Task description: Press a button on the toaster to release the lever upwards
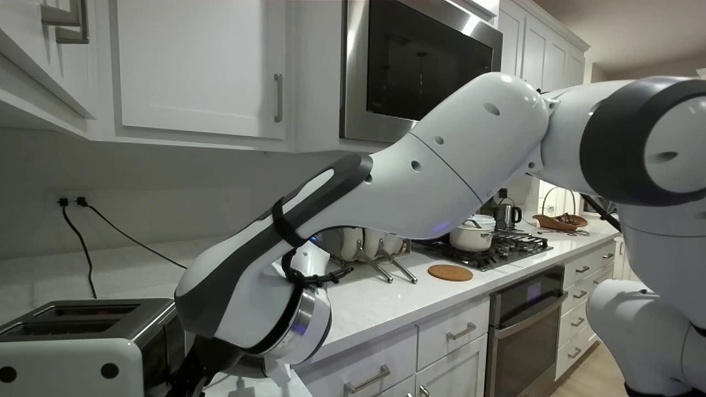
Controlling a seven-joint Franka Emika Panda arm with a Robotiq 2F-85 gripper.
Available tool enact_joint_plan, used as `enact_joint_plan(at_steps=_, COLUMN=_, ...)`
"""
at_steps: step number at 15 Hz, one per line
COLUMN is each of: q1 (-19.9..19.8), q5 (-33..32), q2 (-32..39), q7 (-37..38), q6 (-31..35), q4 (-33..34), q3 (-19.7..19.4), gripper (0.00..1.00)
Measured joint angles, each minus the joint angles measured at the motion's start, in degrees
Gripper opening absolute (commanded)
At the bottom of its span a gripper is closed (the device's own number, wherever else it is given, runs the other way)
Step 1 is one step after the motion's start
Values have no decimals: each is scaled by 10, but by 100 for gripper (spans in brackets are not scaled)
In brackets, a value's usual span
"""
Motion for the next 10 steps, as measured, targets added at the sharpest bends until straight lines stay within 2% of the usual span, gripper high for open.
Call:
enact_joint_plan(at_steps=5, q1=-3, q5=6, q2=-2, q7=0, q6=-12, q4=0, q3=0, gripper=0)
enact_joint_plan(at_steps=10, q1=-10, q5=-20, q2=-5, q7=38, q6=-77, q4=2, q3=-14, gripper=0)
